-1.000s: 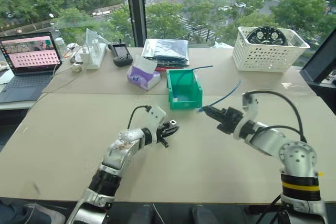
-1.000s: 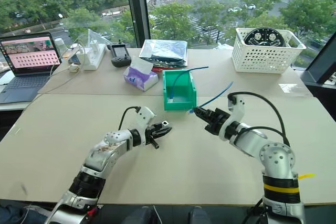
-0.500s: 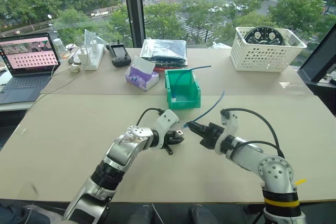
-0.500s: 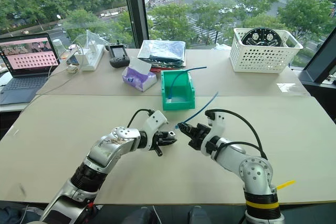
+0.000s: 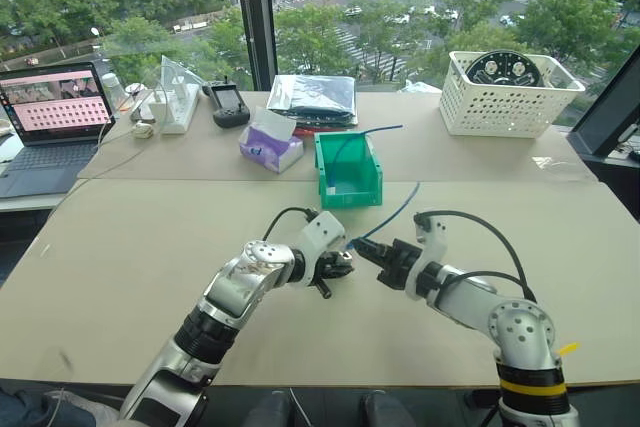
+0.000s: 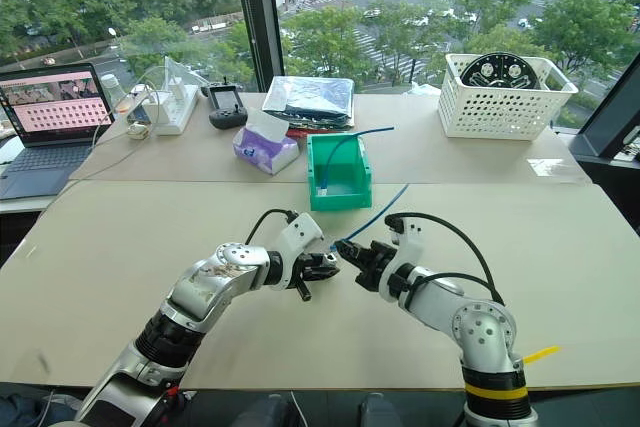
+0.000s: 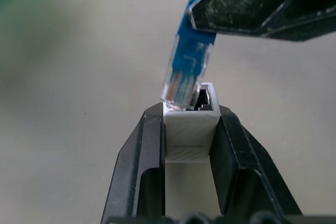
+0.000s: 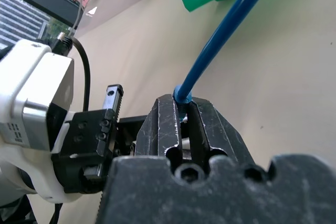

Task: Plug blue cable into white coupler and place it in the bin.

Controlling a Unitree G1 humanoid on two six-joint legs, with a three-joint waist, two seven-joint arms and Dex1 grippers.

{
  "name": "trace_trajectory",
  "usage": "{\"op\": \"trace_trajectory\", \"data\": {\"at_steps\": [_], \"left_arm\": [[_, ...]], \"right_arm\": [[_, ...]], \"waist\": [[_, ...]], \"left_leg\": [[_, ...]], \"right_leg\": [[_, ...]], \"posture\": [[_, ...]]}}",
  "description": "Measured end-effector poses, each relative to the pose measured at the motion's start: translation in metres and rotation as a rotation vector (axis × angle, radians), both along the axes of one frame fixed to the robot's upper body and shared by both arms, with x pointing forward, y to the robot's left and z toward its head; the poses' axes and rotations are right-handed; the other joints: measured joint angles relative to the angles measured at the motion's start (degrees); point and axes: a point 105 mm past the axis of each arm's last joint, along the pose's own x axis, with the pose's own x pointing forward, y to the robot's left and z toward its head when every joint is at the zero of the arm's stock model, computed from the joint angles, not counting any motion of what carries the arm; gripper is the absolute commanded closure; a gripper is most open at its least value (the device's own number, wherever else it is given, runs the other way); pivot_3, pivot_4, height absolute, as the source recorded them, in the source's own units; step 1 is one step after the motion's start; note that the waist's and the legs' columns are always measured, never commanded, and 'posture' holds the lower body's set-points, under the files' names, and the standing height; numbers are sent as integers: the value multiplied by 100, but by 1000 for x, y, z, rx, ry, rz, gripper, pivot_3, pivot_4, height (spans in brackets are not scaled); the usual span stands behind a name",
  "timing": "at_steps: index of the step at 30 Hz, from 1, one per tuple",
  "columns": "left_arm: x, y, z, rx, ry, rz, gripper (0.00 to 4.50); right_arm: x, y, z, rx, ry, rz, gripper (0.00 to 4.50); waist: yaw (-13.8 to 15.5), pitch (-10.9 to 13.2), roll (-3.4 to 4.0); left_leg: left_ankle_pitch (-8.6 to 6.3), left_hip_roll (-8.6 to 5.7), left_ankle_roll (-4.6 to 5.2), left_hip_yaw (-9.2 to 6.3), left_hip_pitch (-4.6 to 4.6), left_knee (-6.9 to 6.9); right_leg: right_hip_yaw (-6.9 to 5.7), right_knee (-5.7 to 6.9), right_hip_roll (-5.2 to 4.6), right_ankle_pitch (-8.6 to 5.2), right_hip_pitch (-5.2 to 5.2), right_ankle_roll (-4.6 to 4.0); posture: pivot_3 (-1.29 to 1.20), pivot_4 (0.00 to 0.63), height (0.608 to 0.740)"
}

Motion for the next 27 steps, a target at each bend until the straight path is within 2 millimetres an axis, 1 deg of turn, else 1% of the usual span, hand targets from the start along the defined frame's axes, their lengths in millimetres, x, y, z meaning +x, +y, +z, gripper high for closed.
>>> {"op": "trace_trajectory", "data": {"at_steps": [9, 15, 20, 27], "left_arm": [[-1, -2, 0, 5, -4, -10, 3835], [0, -3, 1, 57, -3, -6, 3835], [1, -8, 3, 114, -8, -5, 3835], [2, -20, 4, 154, -58, 14, 3835]], "right_arm": [[-3, -4, -2, -43, 0, 15, 4500], [-2, -3, -1, -131, -29, 44, 4500], [-2, -4, 1, -206, -50, 70, 4500], [2, -7, 5, -276, -70, 86, 4500]], "waist": [[5, 0, 0], [-1, -1, 0], [11, -4, -2], [73, -6, -4]], "left_leg": [[0, 0, 0, 0, 1, 0], [0, 0, 0, 1, 6, 0], [0, 0, 0, 1, 14, 0], [3, 0, 3, 0, 16, 11]], "right_leg": [[0, 0, 0, -1, 2, 1], [0, 1, 0, -8, 5, 12], [0, 0, 1, -22, 14, 36], [1, 1, 0, -21, 20, 38]], "posture": [[0, 150, 740], [0, 150, 740], [0, 150, 740], [0, 150, 740]]}}
